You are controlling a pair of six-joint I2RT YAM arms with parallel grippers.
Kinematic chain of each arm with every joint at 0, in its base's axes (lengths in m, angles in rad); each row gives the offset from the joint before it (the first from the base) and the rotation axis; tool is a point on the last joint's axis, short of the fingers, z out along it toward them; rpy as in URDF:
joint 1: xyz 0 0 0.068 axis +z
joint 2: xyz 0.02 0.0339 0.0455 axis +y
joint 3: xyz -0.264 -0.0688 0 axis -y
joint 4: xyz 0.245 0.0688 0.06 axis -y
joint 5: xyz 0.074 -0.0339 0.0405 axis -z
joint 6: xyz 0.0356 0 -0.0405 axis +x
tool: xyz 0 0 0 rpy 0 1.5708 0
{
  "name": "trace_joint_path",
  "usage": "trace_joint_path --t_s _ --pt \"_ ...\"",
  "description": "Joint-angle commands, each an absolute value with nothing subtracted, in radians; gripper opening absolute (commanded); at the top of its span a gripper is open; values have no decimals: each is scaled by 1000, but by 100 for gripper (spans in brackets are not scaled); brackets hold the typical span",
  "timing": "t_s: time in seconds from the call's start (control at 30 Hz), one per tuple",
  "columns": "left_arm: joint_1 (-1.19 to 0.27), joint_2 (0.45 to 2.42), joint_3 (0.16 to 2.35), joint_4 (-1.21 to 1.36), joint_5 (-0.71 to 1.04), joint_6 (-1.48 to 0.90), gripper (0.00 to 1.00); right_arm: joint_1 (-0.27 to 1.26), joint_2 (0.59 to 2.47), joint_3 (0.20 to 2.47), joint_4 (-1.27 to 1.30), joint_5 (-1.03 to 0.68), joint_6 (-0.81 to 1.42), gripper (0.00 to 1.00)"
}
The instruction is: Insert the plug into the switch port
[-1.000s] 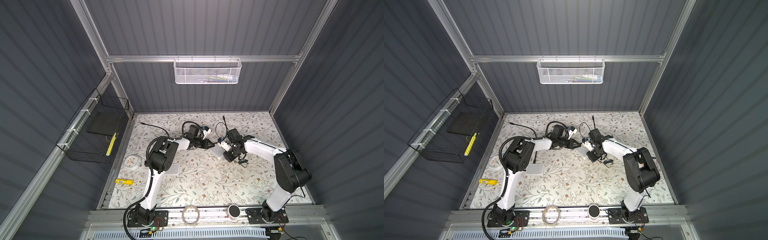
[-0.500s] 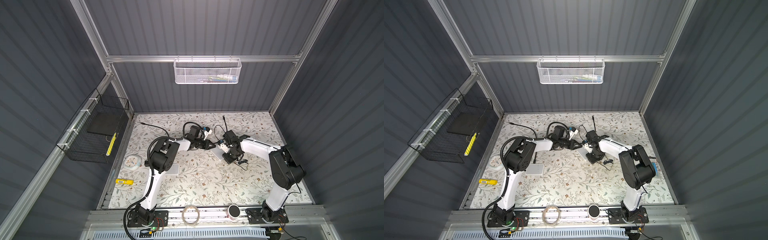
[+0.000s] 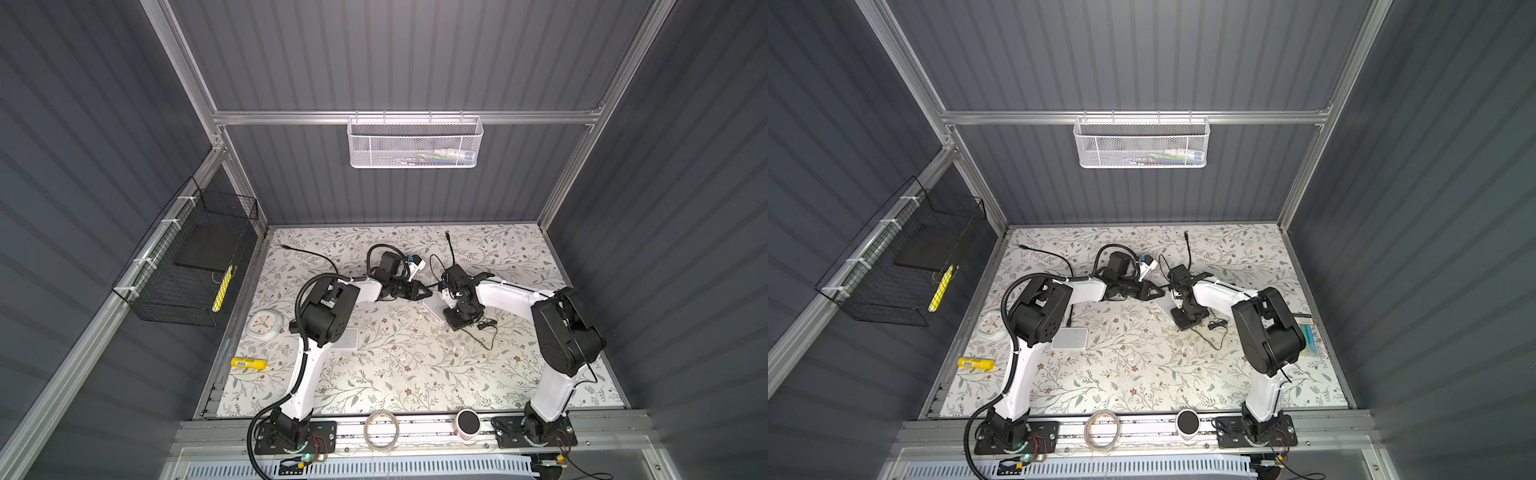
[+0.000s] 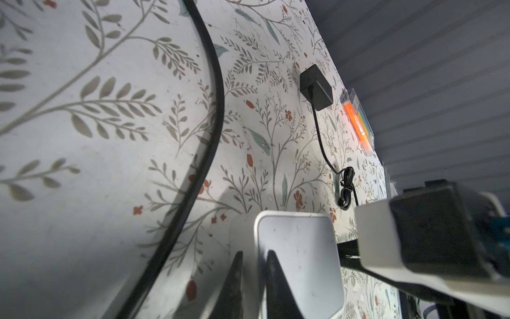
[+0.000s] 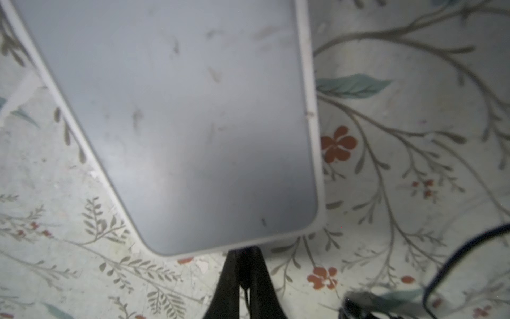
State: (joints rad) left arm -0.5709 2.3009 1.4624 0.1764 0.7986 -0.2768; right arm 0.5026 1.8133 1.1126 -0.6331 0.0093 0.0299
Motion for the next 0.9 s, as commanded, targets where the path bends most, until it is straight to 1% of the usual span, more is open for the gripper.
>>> trace_joint_path --t_s 0.0,0.2,0.37,0.53,0.73,0.87 --pt "-657 2360 1439 -2 966 -231 16 534 1801 1075 -237 -63 41 1" --pt "-657 2353 1460 -46 974 -176 16 535 1787 995 -108 -62 49 0" --pt "-657 2362 1476 -71 984 -143 16 534 1802 1027 -127 -73 17 0" --pt "-661 2383 1467 -21 1011 -169 16 535 1837 1075 -158 -85 -18 0" --pt "-670 2405 1451 17 1035 -184 16 535 1833 1089 -132 -92 -38 0" --pt "-673 2413 1449 27 1044 -193 16 526 1839 1116 -132 -62 -40 0"
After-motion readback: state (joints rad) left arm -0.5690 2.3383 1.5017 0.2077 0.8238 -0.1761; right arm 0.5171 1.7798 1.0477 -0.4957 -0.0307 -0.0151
